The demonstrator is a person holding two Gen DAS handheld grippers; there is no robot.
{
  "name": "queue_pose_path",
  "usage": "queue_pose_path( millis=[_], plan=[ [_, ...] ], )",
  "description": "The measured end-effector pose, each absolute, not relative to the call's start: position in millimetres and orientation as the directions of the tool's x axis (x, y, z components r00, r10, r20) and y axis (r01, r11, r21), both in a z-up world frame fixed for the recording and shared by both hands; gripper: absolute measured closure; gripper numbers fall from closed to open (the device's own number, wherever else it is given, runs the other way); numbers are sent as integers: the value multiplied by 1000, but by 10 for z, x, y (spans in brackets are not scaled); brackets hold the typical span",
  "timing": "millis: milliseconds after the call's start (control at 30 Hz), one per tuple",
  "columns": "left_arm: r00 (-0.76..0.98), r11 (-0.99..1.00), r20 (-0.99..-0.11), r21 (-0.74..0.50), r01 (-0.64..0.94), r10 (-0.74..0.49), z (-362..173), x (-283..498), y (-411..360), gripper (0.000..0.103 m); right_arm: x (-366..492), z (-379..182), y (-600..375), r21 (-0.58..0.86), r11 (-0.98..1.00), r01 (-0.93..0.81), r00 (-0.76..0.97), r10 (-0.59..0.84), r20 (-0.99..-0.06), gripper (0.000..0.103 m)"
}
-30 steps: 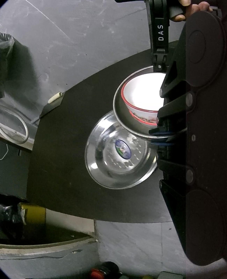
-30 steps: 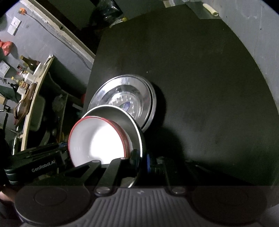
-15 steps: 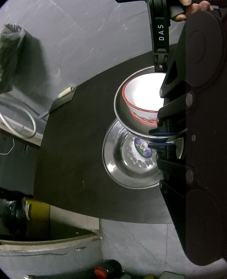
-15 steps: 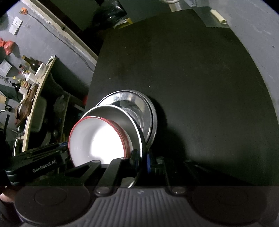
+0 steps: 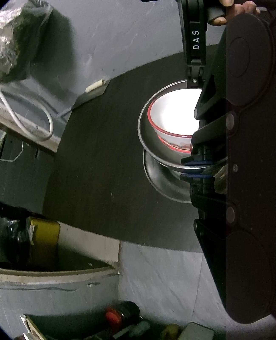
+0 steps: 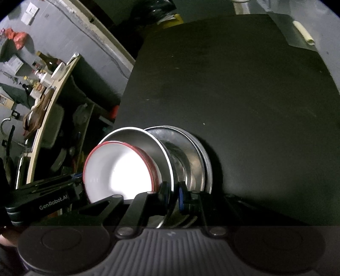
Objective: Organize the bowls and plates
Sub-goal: 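Carry the bowl stack with both grippers over the steel plate stack, then lower the bowl stack onto the steel plates with both grippers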
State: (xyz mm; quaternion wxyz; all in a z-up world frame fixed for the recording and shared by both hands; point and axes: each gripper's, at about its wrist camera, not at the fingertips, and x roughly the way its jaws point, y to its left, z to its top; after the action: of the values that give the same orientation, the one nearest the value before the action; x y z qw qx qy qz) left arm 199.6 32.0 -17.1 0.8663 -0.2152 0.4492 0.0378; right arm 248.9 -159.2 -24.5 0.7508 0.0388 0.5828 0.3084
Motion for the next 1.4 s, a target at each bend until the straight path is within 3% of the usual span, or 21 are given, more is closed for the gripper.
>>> queue_pose_path(
  millis=[1400],
  plan=[
    [533,883,-844,-296,-363,-64,-428,2245,368,96,2696,-496,-1422,420,786,-453,96,512,-854,91]
  ],
)
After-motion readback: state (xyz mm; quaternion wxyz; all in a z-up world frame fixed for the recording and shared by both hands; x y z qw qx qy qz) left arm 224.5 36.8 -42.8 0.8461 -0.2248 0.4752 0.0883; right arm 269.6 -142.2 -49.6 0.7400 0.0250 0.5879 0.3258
